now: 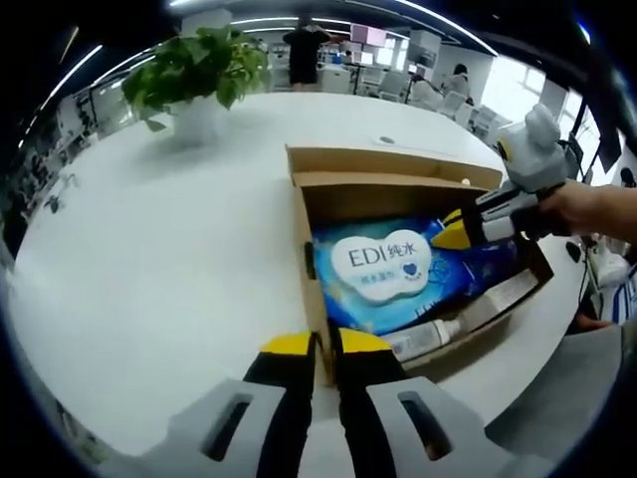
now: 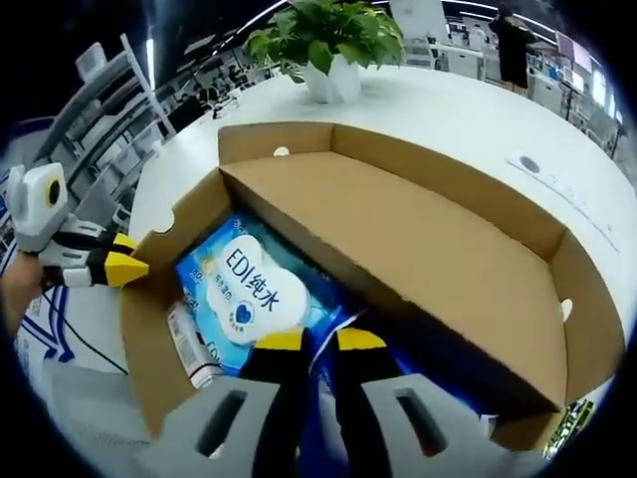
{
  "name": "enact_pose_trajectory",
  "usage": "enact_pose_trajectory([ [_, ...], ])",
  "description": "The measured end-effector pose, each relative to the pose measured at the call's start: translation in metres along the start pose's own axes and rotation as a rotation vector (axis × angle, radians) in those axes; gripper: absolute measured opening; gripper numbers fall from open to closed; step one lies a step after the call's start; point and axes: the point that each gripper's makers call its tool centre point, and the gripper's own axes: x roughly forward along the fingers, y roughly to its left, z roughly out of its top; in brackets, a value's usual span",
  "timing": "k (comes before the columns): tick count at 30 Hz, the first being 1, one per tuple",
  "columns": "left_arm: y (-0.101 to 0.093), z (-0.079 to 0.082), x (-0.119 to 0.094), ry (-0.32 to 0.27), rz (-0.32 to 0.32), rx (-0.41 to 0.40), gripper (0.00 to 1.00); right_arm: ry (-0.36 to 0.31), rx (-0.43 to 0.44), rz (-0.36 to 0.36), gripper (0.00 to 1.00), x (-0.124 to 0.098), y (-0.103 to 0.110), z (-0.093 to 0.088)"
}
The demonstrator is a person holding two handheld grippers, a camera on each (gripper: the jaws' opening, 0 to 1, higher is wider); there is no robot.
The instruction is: Operate the shoe box by opening the lid, removing the specified soft item, and placing it in the target area until the item is outside and the box remains undamaged.
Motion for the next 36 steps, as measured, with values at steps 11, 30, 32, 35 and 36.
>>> enact_pose_trajectory([
  [11, 0.001, -0.001, 0.000, -0.002, 0.002, -0.008, 0.05, -0.036, 0.028, -0.020, 0.00, -0.018, 0.008, 0.011],
  [30, 0.000, 0.001, -0.002, 0.049, 0.009, 0.063, 0.05, -0.103, 0.073, -0.048, 0.00, -0.060, -0.002, 0.018],
  [32, 0.000, 0.003, -0.003, 0.054, 0.010, 0.072, 0.05, -0.108, 0.087, -0.050, 0.00, -0.064, -0.003, 0.017],
  [35, 0.002, 0.011, -0.005, 0.041, 0.017, 0.081, 0.04, -0.109, 0.090, -0.056, 0.00, -0.068, -0.006, 0.014],
  [36, 0.002, 0.013, -0.006, 0.034, 0.018, 0.082, 0.04, -0.108, 0.090, -0.059, 0.00, -0.069, -0.007, 0.013],
])
